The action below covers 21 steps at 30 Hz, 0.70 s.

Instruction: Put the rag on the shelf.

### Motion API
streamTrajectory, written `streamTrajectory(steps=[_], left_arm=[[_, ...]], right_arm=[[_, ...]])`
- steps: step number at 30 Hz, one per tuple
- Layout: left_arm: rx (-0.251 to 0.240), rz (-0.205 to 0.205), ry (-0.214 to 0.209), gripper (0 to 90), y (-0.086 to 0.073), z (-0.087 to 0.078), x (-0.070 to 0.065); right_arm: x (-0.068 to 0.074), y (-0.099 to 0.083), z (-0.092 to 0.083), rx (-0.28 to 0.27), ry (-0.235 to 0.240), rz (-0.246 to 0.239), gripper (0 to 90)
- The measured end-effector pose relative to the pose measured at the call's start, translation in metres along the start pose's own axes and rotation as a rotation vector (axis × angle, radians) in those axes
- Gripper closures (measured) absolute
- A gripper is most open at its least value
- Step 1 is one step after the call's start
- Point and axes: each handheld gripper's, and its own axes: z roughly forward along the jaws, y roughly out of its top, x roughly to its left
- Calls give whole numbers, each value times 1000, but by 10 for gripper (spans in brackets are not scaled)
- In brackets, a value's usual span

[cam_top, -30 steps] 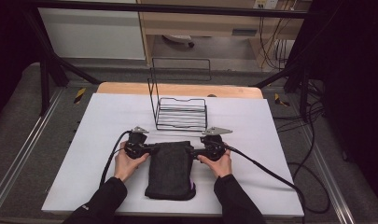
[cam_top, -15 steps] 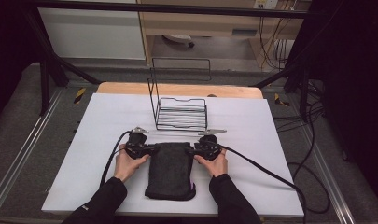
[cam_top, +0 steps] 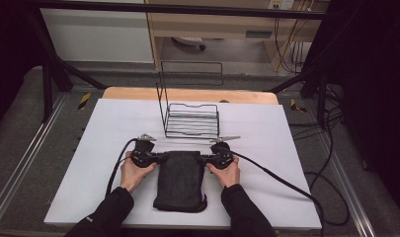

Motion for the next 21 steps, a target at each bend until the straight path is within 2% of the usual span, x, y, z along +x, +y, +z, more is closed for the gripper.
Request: streamTrajectory(steps=[6, 13, 21], left_arm=[[-68, 33, -29, 817, 6, -18, -6], [-127, 89, -32, 817, 12, -40, -13], [-192, 114, -36, 818, 19, -59, -23]], right_arm=[[3, 5, -10, -46, 5, -36, 764], [13, 13, -28, -113, 31, -88, 764], [23, 20, -42, -178, 37, -128, 769]])
